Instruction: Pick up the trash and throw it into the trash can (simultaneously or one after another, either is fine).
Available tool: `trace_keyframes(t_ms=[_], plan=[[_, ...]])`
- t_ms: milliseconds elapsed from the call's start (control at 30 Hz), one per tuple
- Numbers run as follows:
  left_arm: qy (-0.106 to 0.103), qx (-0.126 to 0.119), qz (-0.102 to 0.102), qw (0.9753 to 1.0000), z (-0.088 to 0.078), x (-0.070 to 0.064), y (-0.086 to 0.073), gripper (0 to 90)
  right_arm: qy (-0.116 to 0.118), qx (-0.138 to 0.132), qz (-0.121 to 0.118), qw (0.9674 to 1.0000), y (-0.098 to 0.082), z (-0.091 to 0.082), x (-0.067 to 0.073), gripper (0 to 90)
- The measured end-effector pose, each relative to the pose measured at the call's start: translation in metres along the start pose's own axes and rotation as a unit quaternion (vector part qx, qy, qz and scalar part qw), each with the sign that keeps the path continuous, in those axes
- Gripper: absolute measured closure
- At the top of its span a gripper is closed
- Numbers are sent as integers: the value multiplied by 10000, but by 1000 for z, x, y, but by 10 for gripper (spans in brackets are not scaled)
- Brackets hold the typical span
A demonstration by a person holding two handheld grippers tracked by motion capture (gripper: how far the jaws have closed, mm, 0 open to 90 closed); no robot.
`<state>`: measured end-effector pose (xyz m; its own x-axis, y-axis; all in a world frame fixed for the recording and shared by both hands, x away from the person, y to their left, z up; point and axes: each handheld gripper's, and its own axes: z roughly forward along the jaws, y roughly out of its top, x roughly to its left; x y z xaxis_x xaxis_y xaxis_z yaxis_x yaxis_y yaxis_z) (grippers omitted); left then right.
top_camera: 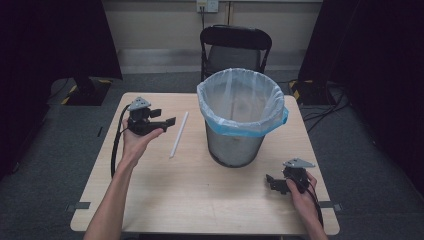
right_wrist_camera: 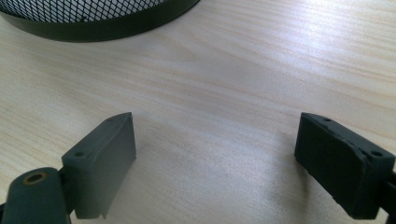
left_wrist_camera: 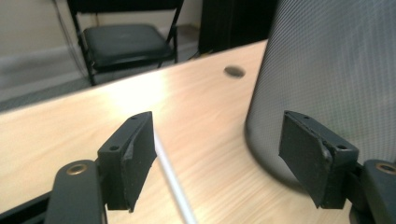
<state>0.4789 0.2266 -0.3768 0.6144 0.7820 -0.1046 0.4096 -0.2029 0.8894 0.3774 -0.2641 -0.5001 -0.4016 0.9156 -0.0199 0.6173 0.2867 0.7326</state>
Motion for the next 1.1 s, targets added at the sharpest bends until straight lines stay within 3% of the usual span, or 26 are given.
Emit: trace_keyframes(t_ms=[33,133,200,233,333,400,500,533,633,700,767,800,867,1000,1067,1100], plan=[[104,131,-24,9999,3,0,-6,270,0,-1,0,10000,0,0,0,117],[130,297,-63,9995,8,2,-17,298,0,0,0,10000,0,0,0,117],[120,411,-21,9991,10,3,-19,301,-1,0,1,10000,0,0,0,117],[258,526,71,9983,13,2,-25,320,1,0,0,10000,0,0,0,117],[241,669,-12,9975,17,2,-32,318,0,0,0,10000,0,0,0,117],[200,949,-49,9953,24,3,-40,323,1,-1,-1,10000,0,0,0,117],[187,902,-193,9956,29,4,-48,307,1,0,1,10000,0,0,0,117],[108,932,-276,9952,31,4,-51,316,1,-1,0,10000,0,0,0,117],[29,1204,-272,9923,39,5,-61,307,1,0,0,10000,0,0,0,117],[36,1139,-371,9928,42,6,-67,305,0,-1,0,10000,0,0,0,117],[-92,1182,-467,9919,45,8,-75,273,1,0,0,10000,0,0,0,117],[-92,1182,-467,9919,45,8,-75,236,1,0,0,10000,0,0,0,117],[-55,1383,-419,9895,51,7,-82,214,1,-1,0,10000,0,0,0,117],[48,1403,-314,9896,56,4,-89,194,1,0,0,10000,0,0,0,117],[82,1454,-255,9890,58,4,-91,194,0,0,0,10000,0,0,0,117],[205,1528,-173,9879,62,3,-96,194,0,0,1,10000,0,0,0,117]])
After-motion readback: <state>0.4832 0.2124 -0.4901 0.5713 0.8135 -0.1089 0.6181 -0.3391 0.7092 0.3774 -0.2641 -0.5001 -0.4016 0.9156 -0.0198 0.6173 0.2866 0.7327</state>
